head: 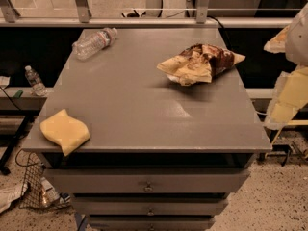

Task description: Move brown chip bag near water bottle

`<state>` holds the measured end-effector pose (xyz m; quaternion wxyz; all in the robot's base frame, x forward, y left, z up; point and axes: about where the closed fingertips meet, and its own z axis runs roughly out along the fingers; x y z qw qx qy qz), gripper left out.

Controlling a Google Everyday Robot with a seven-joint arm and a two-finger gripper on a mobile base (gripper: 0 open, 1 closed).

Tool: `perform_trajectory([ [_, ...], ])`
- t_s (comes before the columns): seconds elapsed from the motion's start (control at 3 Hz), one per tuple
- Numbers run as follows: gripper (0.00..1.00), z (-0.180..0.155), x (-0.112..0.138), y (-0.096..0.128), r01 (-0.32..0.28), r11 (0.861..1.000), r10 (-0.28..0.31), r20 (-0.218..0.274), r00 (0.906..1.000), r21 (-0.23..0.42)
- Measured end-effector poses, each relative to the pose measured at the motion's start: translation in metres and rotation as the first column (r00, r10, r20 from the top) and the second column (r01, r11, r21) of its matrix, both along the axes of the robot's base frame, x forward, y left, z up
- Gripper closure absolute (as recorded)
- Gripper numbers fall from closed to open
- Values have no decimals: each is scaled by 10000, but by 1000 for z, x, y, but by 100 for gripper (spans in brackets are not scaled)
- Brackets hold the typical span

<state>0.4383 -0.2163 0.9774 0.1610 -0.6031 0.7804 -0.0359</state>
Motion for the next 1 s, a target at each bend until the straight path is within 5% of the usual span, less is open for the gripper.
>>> perform_trajectory([
  [0.33,0,0,0,0,0,10000,0,2,10000,0],
  [0.67,0,-6,36,29,-951,9950,940,365,9949,298],
  [1.0,0,-15,87,70,-2219,9744,2177,955,9713,356],
])
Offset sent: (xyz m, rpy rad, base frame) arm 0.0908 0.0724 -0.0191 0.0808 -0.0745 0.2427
